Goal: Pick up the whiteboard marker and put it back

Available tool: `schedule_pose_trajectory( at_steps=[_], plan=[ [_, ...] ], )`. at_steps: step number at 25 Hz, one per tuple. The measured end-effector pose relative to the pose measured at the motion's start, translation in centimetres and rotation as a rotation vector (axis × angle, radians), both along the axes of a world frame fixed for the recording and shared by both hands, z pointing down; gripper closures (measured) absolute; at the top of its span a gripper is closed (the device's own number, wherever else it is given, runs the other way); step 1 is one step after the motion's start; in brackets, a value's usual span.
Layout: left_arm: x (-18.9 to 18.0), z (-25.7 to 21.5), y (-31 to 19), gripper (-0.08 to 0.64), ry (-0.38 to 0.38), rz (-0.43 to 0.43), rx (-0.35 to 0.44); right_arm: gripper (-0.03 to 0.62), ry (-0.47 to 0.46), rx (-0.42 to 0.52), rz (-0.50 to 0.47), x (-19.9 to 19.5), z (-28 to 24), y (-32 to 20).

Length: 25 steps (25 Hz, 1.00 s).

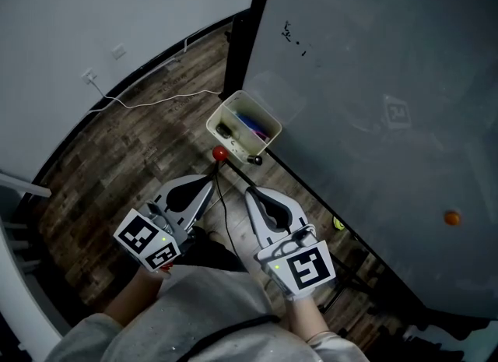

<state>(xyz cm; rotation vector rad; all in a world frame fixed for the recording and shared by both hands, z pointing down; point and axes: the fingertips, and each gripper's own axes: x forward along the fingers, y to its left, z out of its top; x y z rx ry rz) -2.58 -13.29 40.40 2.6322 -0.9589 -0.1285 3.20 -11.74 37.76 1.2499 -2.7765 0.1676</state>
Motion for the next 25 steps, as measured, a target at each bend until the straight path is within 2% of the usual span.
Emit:
schedule_pose_trajectory(
  at_steps=[25],
  plan=[
    [1.1,-3.3,3.2,0.549,-0.008,0.020,0.080,0.574,0.016,0.033,-0.088,-1.7,-2.0,2.7]
  ],
)
